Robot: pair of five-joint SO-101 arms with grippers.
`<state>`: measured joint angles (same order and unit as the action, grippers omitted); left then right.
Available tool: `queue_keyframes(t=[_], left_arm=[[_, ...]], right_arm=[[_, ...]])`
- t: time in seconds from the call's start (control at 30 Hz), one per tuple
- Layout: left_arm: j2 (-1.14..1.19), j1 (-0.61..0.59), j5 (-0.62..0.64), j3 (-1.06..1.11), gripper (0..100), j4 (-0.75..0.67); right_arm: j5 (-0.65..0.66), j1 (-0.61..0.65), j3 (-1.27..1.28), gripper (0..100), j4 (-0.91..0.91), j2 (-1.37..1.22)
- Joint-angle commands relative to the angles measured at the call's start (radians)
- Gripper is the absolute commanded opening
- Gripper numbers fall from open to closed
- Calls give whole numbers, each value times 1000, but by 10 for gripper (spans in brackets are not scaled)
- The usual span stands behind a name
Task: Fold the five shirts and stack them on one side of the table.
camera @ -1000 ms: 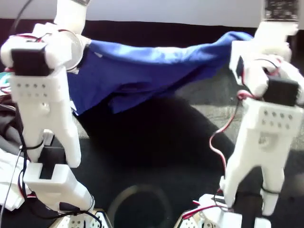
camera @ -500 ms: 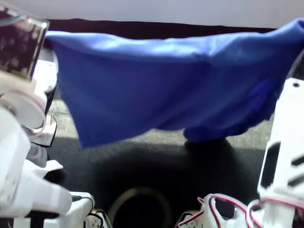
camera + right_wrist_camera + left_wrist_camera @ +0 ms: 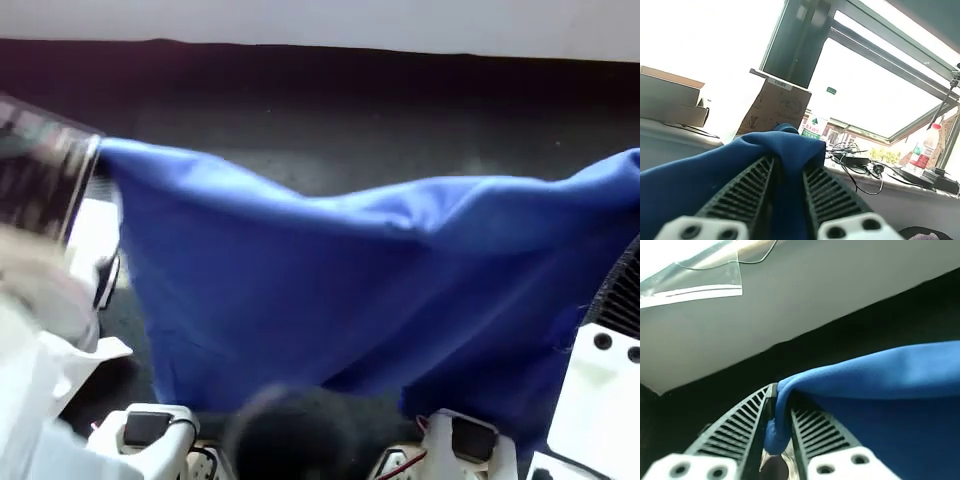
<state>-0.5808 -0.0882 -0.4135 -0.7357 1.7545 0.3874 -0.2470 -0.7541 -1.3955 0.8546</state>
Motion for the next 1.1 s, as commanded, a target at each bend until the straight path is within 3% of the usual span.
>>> queue_keyframes(t=[0.0,0.27,0.47,0.83,1.07], left_arm=[[-13,7,0,15,9,-32],[-2,7,-2,35,9,-32],[76,7,-3,245,9,-147],[418,7,-3,366,9,-479],[699,-5,-3,217,9,-666]], right_arm=[[23,-13,5,6,42,-28],[71,-8,16,6,8,-35],[-5,-5,165,6,-1,-134],[17,120,533,6,384,-472],[31,182,412,6,529,-845]])
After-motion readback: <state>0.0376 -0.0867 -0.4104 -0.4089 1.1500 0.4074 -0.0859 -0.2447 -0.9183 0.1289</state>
